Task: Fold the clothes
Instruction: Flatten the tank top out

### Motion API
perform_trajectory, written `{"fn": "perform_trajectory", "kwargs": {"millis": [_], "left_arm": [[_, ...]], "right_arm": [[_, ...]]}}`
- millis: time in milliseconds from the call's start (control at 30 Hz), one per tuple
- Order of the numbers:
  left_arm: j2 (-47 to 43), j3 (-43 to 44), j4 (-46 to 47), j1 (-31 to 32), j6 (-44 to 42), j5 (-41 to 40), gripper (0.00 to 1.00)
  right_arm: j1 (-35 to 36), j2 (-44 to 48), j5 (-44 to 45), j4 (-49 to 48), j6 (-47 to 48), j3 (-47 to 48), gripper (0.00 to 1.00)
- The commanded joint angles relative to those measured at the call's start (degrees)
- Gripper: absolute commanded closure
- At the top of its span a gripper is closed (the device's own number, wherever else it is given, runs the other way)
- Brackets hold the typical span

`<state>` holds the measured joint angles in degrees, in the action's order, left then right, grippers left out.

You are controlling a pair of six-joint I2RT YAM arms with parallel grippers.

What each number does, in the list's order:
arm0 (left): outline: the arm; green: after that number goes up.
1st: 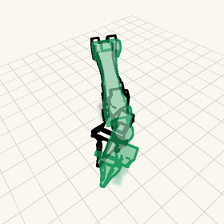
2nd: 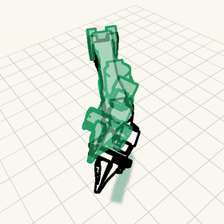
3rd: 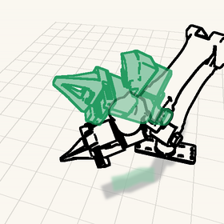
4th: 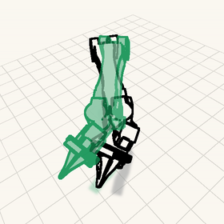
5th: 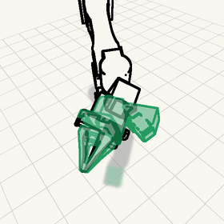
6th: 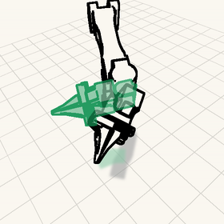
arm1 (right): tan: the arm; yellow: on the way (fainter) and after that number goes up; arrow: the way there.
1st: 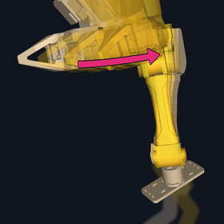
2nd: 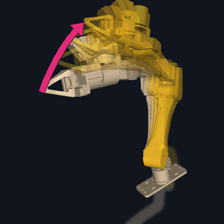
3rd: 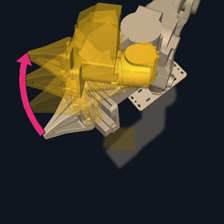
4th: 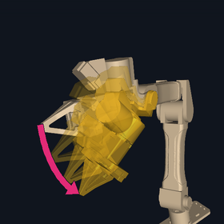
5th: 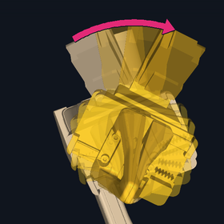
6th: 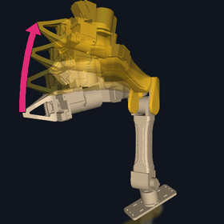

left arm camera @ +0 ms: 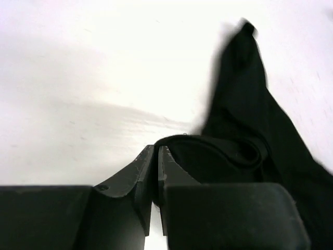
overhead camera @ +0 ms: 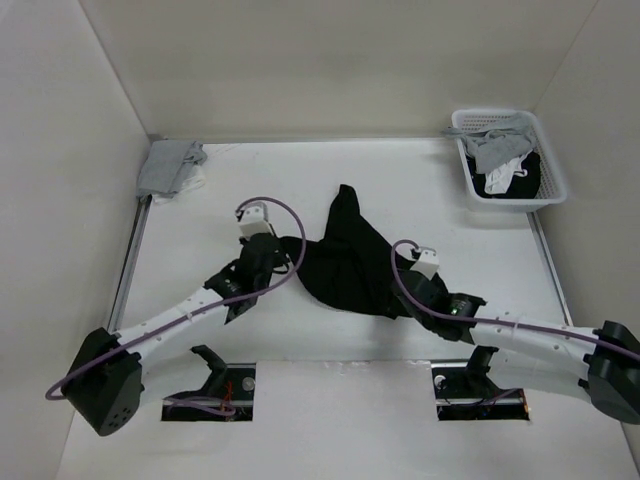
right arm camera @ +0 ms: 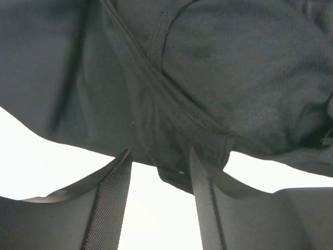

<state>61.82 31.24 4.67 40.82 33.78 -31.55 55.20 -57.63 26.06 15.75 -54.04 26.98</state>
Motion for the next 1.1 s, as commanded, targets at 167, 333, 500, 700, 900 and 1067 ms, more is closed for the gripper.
{"fn": "perform_trajectory", "kwargs": {"millis": [167, 333, 500, 700, 900, 1067], "left_arm": [[-4.0, 10.5, 2.6, -17.0, 7.4, 7.7, 0.96], [8.1, 17.3, 7.1, -21.0, 9.5, 9.8, 0.96], [18.3, 20.8, 7.7, -30.2, 10.8, 12.6, 0.85], [6.9, 8.6, 7.2, -18.4, 9.0, 6.0, 0.63], [-1.7, -1.7, -0.3, 9.9, 8.6, -4.8, 0.66], [7.1, 1.2, -5.5, 26.4, 12.3, -10.0, 0.58]], "right_arm": [[0.2, -4.7, 0.7, -0.5, 1.4, 3.4, 0.47], [0.7, -9.8, 0.0, -2.8, -0.2, 4.1, 0.44], [6.6, -11.1, -1.4, -9.9, 0.7, 5.6, 0.75], [3.1, -4.5, 1.9, -11.7, 2.3, 2.0, 0.58], [-2.1, 3.0, 0.5, -15.9, 3.7, -3.2, 0.88], [-5.2, 7.3, -0.6, -15.7, 2.9, -5.9, 0.87]]}}
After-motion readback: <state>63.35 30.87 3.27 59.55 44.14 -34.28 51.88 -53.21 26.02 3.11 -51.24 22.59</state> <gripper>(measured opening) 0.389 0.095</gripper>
